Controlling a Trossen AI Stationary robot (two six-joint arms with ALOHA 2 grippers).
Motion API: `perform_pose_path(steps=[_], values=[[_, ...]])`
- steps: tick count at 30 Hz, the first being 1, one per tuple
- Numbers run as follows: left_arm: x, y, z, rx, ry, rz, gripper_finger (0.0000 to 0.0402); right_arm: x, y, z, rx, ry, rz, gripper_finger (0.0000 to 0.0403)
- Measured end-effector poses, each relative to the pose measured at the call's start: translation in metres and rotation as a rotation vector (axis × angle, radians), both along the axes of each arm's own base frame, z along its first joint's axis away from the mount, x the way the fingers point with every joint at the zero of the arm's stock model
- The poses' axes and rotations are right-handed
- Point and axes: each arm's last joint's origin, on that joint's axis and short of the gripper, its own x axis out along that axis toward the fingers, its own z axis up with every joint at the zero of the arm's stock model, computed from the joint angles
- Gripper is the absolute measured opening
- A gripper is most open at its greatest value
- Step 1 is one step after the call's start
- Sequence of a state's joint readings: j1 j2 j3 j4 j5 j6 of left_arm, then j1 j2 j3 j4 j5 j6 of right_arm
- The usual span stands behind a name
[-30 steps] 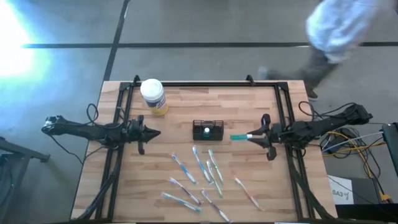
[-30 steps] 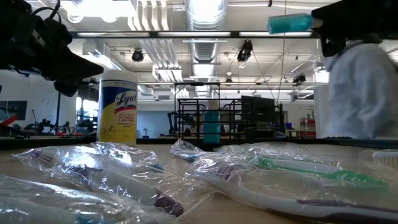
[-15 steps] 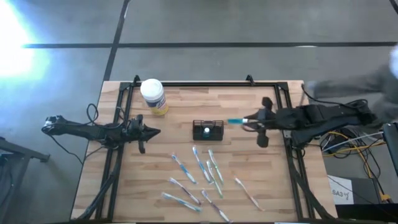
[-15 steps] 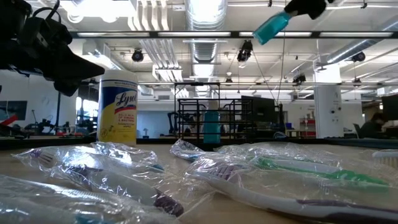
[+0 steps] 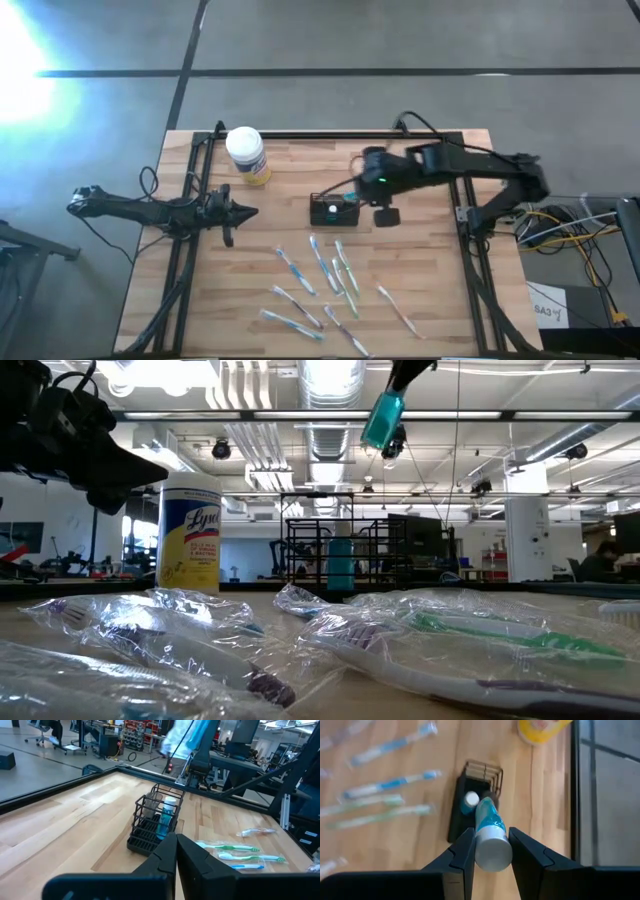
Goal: Pick & Place toothbrushing station
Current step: Put the mouthwash into the black mesh organizer
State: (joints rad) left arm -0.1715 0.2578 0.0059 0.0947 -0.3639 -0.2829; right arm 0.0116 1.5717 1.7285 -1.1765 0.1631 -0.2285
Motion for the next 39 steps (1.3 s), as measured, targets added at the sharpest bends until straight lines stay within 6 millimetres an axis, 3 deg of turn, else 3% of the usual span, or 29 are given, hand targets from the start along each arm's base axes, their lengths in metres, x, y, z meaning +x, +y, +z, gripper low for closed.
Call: perform_pose_path(steps=[6,14,28,39], values=[[0.000,0.000,-0.001,0.001,0.015,-0.005,0.0014,0.037,-0.008,-0.009,-0.071,0.199,0.127,0.0091],[0.000,0.000,-0.003,0.003,0.032,-0.007,0.0013,0.073,-0.009,-0.019,-0.149,0.249,0.299,0.0091],[-0.001,0.000,-0.004,0.007,0.046,-0.015,0.0014,0.085,-0.009,-0.047,-0.171,0.419,0.446,0.0091],[-0.001,0.000,-0.005,0.009,0.050,-0.016,0.0014,0.087,-0.003,-0.049,-0.170,0.413,0.506,0.0091]])
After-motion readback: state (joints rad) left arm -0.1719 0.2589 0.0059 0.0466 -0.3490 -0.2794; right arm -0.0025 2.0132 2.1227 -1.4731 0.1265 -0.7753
